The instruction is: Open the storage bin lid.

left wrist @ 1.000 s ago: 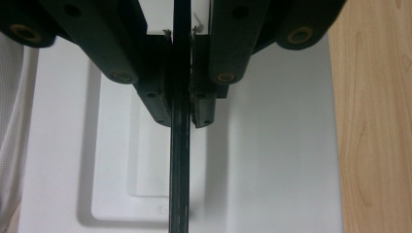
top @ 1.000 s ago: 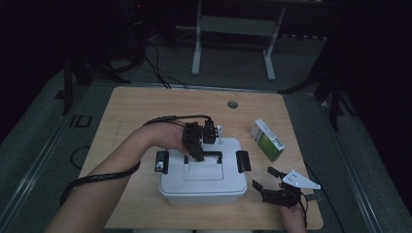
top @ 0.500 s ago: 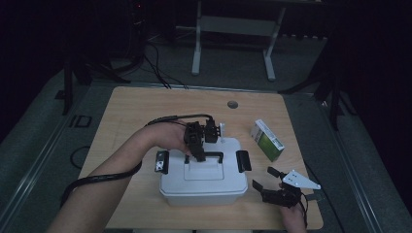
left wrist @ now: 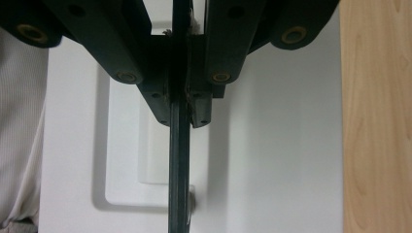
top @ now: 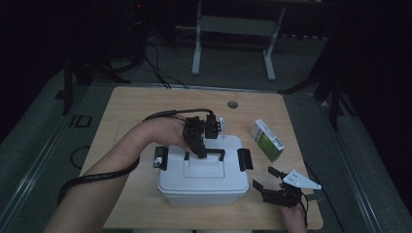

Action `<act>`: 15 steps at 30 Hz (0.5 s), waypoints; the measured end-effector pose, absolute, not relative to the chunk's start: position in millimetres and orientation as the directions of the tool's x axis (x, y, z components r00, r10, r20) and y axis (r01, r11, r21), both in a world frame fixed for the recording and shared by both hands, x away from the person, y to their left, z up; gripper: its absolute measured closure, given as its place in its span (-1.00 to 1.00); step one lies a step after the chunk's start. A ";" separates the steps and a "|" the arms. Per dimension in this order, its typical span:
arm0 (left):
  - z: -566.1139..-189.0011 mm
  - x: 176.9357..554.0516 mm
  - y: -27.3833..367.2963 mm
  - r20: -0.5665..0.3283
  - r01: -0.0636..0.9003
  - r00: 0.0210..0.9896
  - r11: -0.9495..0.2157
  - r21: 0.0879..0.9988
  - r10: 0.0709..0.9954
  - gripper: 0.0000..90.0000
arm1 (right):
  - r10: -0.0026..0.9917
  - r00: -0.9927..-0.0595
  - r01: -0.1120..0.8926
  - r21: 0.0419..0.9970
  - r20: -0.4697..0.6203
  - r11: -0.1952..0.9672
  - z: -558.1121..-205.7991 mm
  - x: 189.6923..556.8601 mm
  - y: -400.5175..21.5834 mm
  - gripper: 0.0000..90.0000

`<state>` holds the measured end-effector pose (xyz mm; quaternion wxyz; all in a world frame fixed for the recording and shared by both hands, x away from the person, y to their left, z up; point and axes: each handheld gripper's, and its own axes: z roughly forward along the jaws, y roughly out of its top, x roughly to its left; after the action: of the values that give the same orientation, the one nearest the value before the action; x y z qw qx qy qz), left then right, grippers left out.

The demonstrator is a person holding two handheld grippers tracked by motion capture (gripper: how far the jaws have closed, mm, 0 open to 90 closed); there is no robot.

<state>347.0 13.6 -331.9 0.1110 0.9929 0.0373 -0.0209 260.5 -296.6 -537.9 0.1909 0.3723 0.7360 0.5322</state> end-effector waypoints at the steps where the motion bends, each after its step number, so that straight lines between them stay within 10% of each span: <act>1: -329.8 346.5 14.6 -0.051 0.080 0.996 -0.973 0.218 0.070 0.87 | 0.751 -0.650 0.345 0.926 0.116 0.156 -537.9 260.7 -296.6 -0.69; 15: -318.2 344.8 39.9 -0.042 0.112 0.994 -0.966 0.233 0.105 0.87 | 0.749 -0.652 0.346 0.924 0.114 0.161 -538.1 260.7 -294.7 -0.69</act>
<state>344.8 39.9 -318.2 0.1183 0.9914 0.0547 -0.0148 260.7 -294.7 -538.1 0.1897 0.3712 0.7379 0.5308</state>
